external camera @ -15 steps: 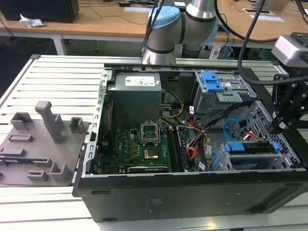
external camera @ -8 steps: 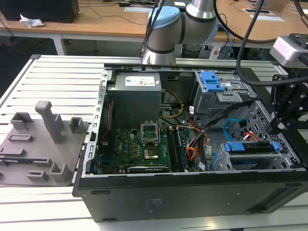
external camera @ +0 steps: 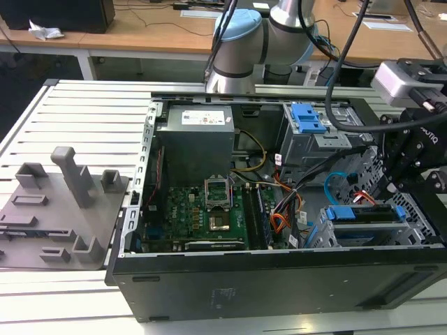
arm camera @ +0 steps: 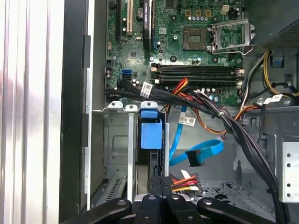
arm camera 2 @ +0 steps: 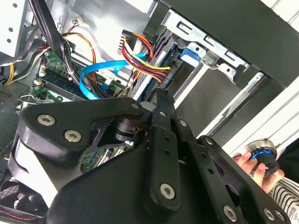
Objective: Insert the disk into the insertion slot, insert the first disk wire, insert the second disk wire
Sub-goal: 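Insert the first disk wire, then insert the second disk wire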
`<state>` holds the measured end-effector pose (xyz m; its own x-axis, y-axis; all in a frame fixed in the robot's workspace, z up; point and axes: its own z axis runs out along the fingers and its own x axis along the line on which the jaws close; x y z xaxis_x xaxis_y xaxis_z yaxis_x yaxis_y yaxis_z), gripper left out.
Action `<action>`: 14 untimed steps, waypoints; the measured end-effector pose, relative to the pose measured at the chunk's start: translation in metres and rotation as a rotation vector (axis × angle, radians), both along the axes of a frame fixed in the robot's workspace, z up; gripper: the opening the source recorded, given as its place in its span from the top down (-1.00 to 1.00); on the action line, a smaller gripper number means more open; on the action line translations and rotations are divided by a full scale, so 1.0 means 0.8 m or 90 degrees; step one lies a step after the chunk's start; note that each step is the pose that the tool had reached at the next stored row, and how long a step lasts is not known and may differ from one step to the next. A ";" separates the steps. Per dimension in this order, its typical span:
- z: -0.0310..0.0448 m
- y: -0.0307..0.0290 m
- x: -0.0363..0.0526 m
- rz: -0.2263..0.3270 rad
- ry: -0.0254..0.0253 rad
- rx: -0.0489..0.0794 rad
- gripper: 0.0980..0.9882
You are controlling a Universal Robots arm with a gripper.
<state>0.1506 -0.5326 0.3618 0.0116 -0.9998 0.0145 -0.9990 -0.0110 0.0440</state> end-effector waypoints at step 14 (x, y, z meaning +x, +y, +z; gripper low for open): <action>-0.0029 0.0000 -0.004 0.000 0.0000 0.000 0.98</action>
<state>0.1475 -0.5326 0.3594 0.0116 -0.9998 0.0145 -0.9990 -0.0110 0.0440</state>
